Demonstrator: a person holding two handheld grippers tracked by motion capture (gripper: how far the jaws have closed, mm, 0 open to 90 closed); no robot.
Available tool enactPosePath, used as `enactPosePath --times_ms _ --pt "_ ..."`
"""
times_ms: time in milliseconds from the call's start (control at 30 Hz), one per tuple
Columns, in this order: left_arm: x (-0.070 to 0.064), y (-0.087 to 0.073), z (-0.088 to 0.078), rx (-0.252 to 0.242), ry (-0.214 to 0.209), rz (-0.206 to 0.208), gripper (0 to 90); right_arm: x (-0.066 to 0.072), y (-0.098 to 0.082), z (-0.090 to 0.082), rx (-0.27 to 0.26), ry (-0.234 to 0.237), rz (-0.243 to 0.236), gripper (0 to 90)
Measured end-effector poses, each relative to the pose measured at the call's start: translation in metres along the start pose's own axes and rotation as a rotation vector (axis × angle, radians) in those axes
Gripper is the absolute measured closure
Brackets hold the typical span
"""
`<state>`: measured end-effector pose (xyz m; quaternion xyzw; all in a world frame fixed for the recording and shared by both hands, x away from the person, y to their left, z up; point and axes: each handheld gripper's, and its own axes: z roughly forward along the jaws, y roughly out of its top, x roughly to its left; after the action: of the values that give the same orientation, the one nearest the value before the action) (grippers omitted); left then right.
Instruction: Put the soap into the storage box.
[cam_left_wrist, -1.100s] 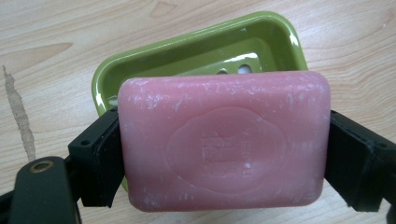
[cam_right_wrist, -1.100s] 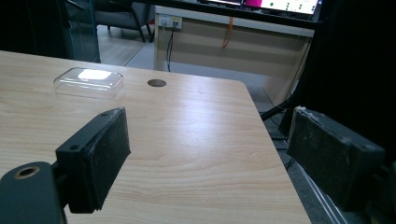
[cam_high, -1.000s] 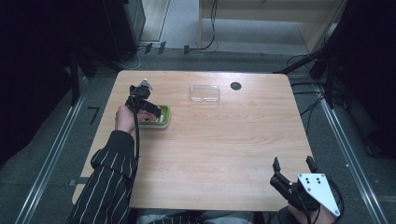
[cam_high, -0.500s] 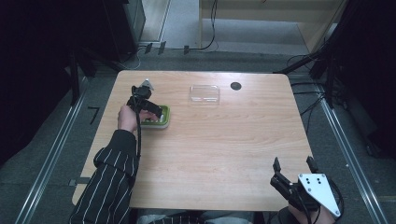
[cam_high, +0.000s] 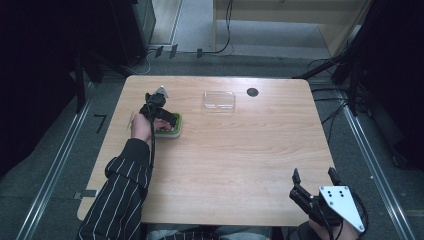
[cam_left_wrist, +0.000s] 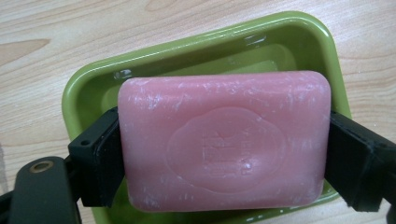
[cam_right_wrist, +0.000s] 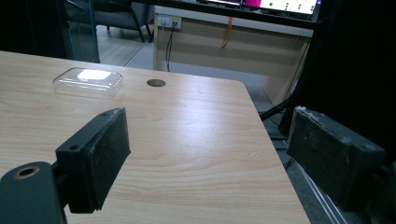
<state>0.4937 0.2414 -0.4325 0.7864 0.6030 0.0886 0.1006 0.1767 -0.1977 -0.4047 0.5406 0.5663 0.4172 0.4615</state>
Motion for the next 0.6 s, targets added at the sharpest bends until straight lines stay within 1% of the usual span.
enactPosePath --times_ms 133,400,600 --pt "-0.0006 0.0004 0.0024 0.007 0.008 -0.001 13.2 0.0 0.0 0.0 0.001 0.0 0.001 12.8" --pt "-0.0005 0.0007 0.0055 -0.005 0.009 -0.018 13.1 0.0001 0.0 0.0001 0.0 0.001 -0.002 12.8" --pt "-0.0013 0.0008 0.008 0.0 0.019 -0.017 13.1 0.0004 0.0001 0.0002 -0.001 0.003 -0.004 12.8"
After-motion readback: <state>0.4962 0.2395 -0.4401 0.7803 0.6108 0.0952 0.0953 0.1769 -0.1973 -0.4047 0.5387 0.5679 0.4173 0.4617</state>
